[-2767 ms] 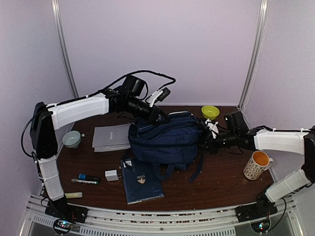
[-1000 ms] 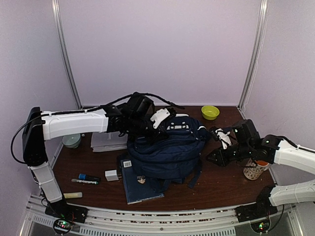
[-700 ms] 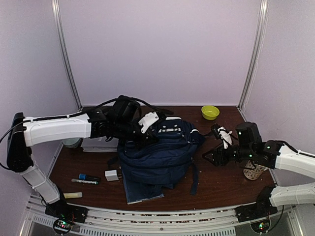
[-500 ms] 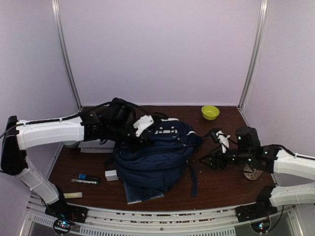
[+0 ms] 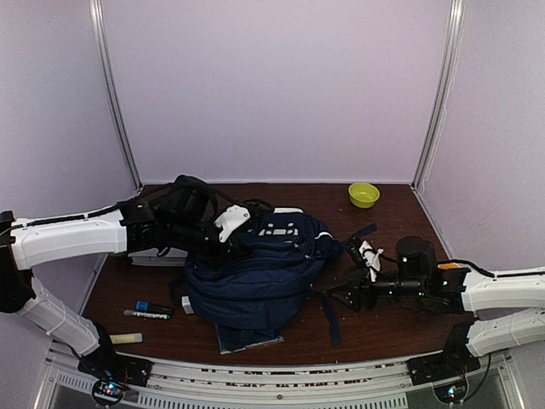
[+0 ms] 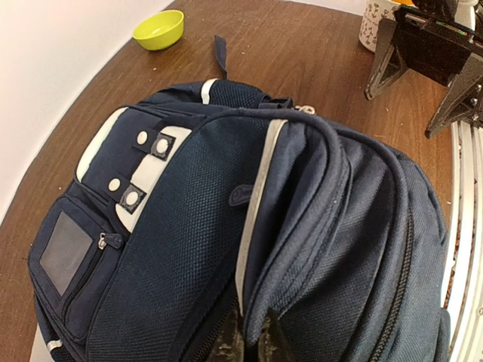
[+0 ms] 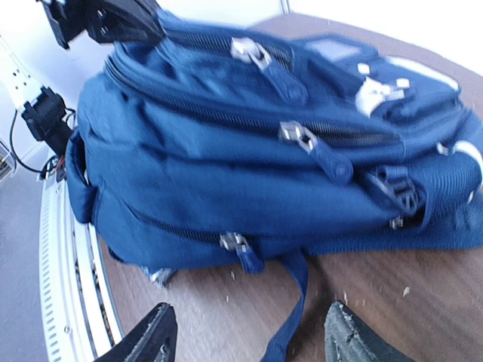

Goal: Pack the student bag
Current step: Unzip the largest pocket of the student bag.

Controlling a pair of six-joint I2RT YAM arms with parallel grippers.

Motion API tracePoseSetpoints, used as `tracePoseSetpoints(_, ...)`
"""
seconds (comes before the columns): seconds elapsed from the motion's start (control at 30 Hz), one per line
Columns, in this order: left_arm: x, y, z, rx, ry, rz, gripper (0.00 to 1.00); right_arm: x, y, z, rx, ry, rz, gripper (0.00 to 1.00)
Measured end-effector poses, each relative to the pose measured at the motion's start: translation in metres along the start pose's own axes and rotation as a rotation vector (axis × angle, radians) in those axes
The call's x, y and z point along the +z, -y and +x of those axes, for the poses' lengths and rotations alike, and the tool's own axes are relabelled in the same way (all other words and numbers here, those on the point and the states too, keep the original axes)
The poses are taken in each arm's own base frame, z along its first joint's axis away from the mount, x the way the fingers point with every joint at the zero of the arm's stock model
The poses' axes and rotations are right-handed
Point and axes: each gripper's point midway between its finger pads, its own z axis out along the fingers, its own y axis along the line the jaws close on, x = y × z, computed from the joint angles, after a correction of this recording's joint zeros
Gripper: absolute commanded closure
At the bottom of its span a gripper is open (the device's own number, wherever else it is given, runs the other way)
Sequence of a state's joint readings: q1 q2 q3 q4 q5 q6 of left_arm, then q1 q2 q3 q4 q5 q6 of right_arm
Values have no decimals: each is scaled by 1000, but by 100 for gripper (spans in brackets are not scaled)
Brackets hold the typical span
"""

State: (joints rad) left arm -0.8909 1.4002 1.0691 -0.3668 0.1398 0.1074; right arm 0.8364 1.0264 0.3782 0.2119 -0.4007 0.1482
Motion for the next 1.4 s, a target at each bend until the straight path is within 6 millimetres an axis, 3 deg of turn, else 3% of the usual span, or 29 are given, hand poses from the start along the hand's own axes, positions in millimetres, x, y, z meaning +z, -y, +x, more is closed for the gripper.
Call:
tracePoseSetpoints(0.13, -1, 0, 0, 0, 2, -1, 100, 8, -1, -2, -34, 73, -4, 34)
tracePoseSetpoints(0.3, -1, 0, 0, -1, 2, 0, 100, 32, 10, 28, -53, 40, 8, 37)
tracePoseSetpoints(0.43, -2, 0, 0, -1, 0, 5, 100, 49, 16, 39, -72, 36, 4, 37)
tracePoseSetpoints(0.63, -3, 0, -1, -3, -3, 8, 100, 61, 15, 30, -102, 111, -18, 39)
tracePoseSetpoints(0.93, -5, 0, -2, -6, -12, 11, 100, 66, 11, 13, -150, 174, -35, 53)
tracePoseSetpoints(1.2, -6, -1, -4, -8, -14, 12, 100, 69, 2, 9, -175, 184, -81, 70)
tracePoseSetpoints(1.33, -5, -1, -3, -8, -16, 13, 100, 69, -3, 9, -184, 179, -108, 85)
tracePoseSetpoints(1.4, -5, -1, -3, -8, -16, 13, 100, 71, -5, 9, -186, 176, -119, 87)
